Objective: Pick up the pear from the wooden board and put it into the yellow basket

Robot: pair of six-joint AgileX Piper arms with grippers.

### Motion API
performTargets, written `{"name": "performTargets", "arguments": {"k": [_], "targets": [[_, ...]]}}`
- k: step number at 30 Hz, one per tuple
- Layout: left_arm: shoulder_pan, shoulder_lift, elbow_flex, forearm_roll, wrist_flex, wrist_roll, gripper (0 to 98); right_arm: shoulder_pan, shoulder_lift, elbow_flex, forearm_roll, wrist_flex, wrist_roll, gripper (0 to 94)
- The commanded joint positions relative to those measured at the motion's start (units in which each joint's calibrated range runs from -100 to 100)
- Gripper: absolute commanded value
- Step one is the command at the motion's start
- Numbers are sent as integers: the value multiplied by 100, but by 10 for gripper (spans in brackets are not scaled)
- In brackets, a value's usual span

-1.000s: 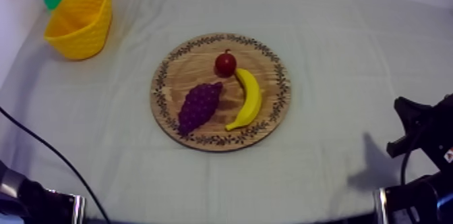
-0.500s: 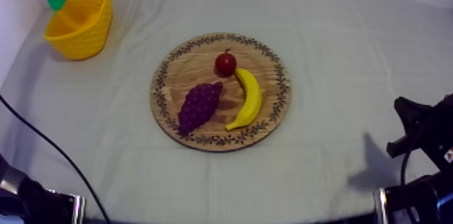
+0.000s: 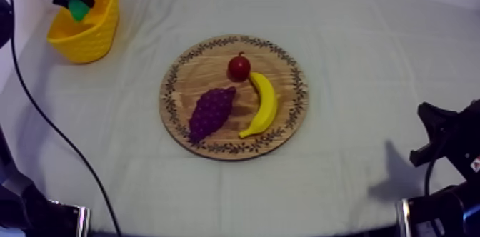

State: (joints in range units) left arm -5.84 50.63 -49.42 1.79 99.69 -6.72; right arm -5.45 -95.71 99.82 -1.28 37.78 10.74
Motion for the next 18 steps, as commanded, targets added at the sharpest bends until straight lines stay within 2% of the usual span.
{"name": "performTargets", "arguments": {"k": [1, 7, 13, 18], "targets": [[-27, 187, -91, 1, -2, 8, 477, 1, -4, -5, -1, 4, -2, 4], [-103, 359, -114, 12, -2, 34, 555, 1, -4, -5, -1, 4, -2, 4], [-122, 320, 39, 86, 5, 91, 716, 1, -4, -5, -1, 4, -2, 4], [-96, 194, 165, 48, 6, 182, 819, 1, -4, -5, -1, 4, -2, 4]]}}
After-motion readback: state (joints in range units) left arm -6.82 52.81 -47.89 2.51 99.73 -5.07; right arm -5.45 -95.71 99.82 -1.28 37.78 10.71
